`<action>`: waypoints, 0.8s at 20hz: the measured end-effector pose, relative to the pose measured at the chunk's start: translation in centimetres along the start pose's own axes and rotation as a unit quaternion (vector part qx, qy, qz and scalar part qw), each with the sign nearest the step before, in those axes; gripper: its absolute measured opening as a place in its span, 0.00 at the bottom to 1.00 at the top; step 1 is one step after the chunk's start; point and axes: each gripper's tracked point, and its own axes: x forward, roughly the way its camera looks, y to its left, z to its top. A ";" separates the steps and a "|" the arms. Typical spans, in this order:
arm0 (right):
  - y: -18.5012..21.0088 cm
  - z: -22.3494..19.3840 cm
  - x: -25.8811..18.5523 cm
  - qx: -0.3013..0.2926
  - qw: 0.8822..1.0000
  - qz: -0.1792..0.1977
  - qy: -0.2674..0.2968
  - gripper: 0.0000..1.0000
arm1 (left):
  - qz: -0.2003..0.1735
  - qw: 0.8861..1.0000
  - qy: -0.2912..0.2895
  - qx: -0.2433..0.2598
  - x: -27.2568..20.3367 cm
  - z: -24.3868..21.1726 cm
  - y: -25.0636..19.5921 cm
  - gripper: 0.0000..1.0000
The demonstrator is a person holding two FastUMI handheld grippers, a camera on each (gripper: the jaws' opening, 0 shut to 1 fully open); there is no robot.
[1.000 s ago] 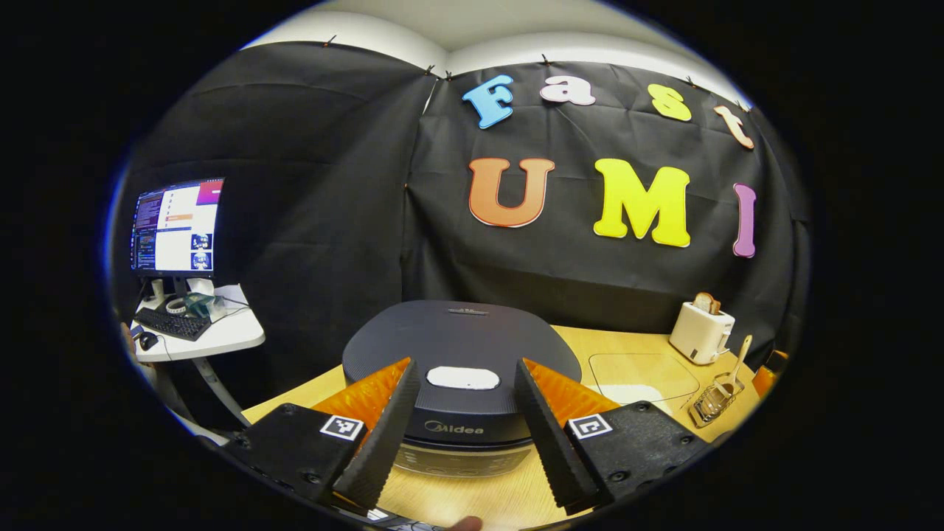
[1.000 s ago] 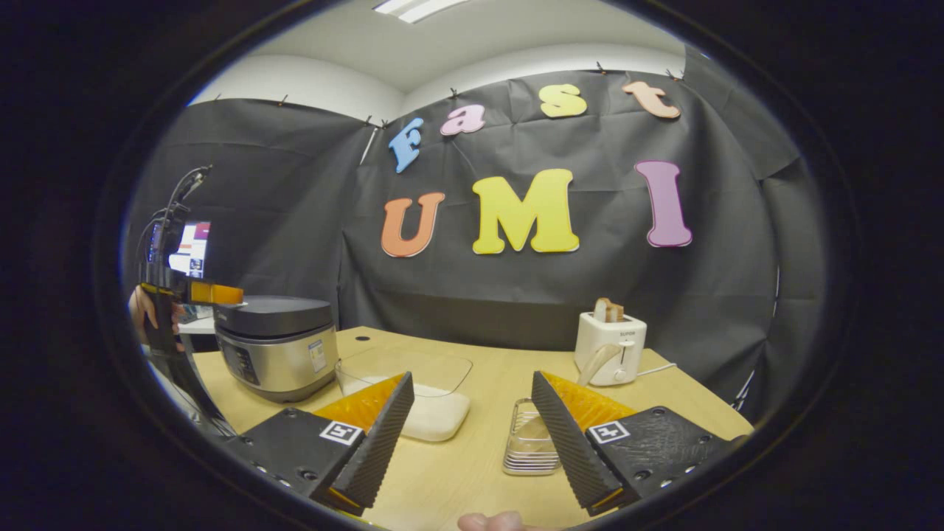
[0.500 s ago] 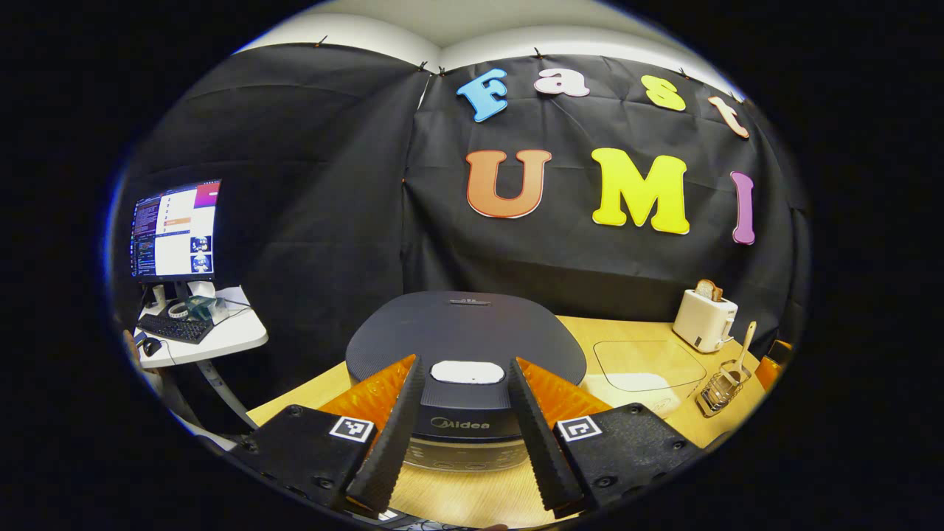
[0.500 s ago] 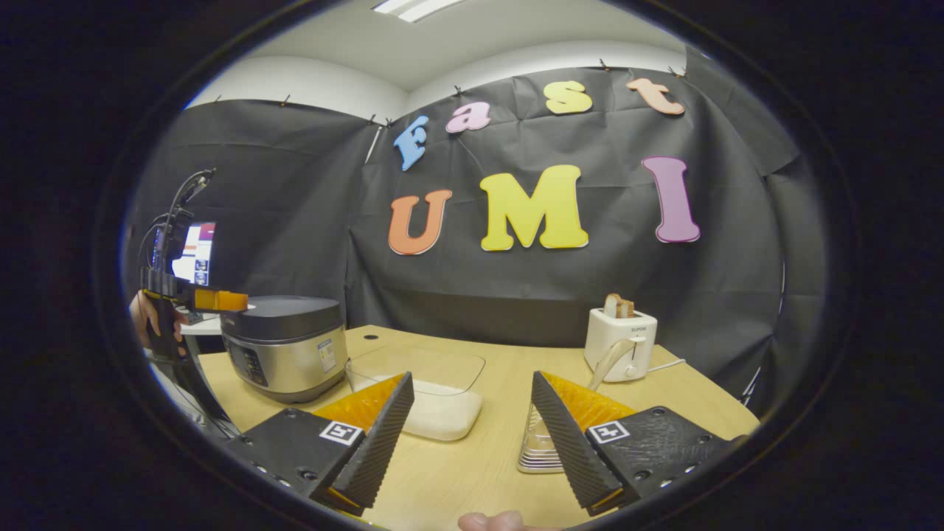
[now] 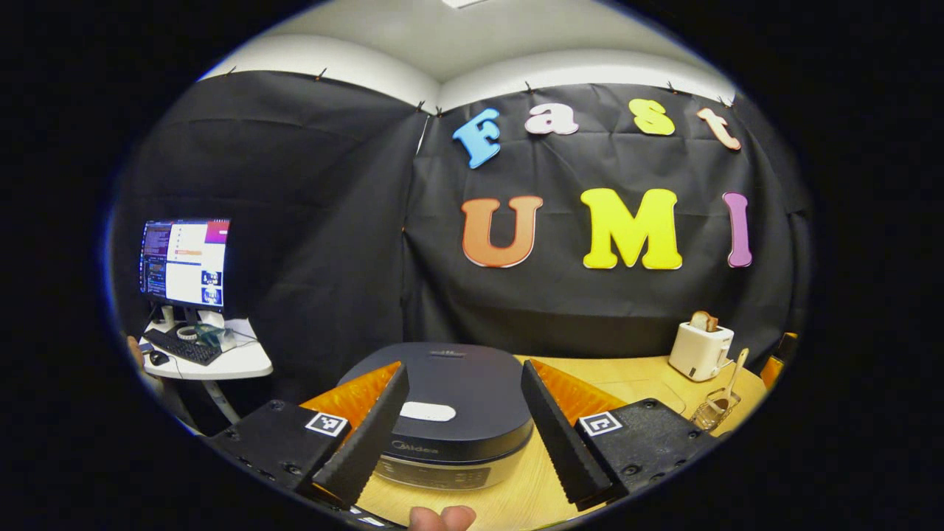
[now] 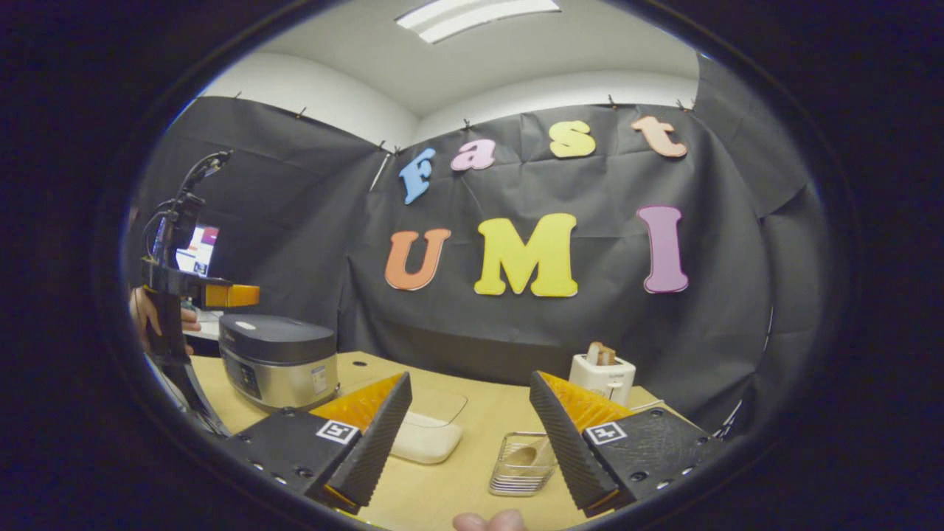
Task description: Close the left gripper, press the button to open the rice cooker; take a wooden spoon from the chopstick holder with the right hand, scoop a spoonful of rice and pour it into the rice cooker, then put the wooden spoon back into the chopstick holder.
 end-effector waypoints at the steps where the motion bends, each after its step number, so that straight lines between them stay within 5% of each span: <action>1: -0.7 0.0 -0.3 0.009 1.000 -0.013 0.000 0.95 | -0.014 1.000 -0.003 0.001 -0.7 0.1 -1.6 0.98; 8: -2.8 1.0 -2.5 0.011 0.997 -0.071 -0.001 0.95 | -0.083 0.996 -0.031 0.005 -5.6 0.4 -9.5 0.98; 16: -2.9 1.1 -4.6 0.038 0.995 -0.096 0.014 0.95 | -0.096 0.994 -0.043 0.022 -8.4 0.1 -10.6 0.98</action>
